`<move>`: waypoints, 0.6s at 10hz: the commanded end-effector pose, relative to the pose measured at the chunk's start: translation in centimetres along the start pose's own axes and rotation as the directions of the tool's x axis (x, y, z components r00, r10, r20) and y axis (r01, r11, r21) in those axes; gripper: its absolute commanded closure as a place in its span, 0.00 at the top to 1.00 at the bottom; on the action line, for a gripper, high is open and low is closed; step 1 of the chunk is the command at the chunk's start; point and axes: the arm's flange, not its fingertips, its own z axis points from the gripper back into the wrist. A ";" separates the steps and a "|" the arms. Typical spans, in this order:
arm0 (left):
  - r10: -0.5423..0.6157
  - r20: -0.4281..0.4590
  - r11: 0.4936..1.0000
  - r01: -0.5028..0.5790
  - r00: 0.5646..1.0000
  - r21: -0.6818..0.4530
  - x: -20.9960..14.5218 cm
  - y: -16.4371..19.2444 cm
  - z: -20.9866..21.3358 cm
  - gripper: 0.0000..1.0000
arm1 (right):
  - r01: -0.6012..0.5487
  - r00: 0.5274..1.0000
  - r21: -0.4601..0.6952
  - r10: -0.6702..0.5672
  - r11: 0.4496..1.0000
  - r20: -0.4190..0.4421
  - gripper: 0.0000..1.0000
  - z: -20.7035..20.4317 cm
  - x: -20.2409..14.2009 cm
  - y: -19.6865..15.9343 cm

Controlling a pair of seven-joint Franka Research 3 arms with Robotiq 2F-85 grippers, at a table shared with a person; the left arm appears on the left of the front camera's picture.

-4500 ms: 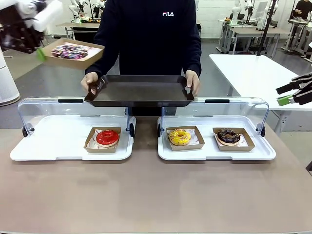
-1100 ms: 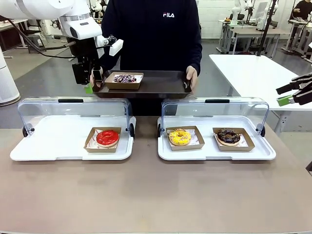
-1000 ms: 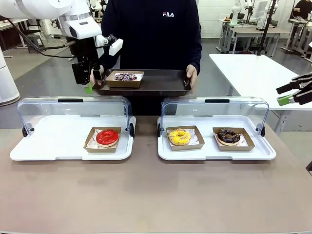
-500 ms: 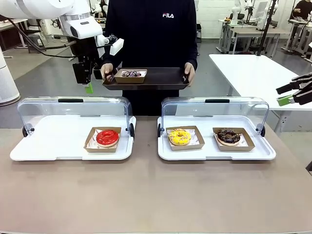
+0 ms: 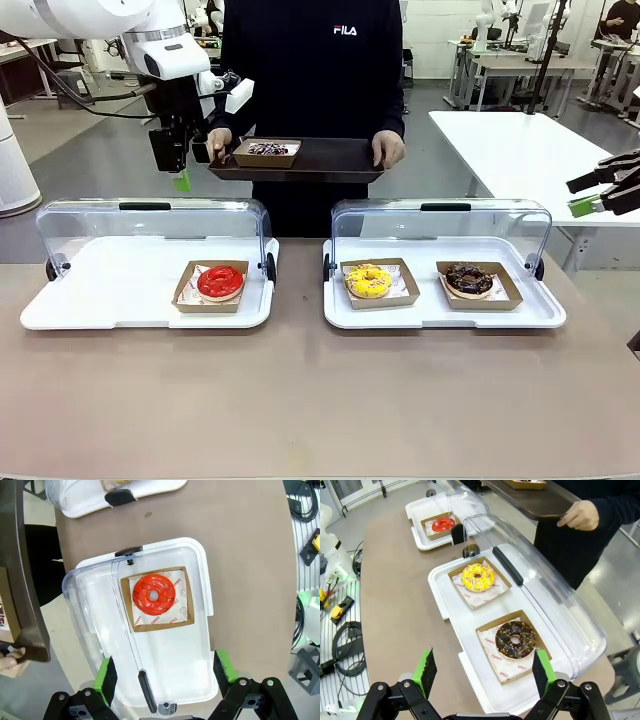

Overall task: Provide the desired donut to the person.
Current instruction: Pick up and lift the Paper togo box containing the Donut pointed at by the person.

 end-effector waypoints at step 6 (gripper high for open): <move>0.437 0.344 0.899 -0.396 0.831 -0.187 -16.5 -9.8 -2.3 1.00 | -0.001 1.000 0.010 0.001 1.000 -0.002 1.00 -0.1 -0.1 0.0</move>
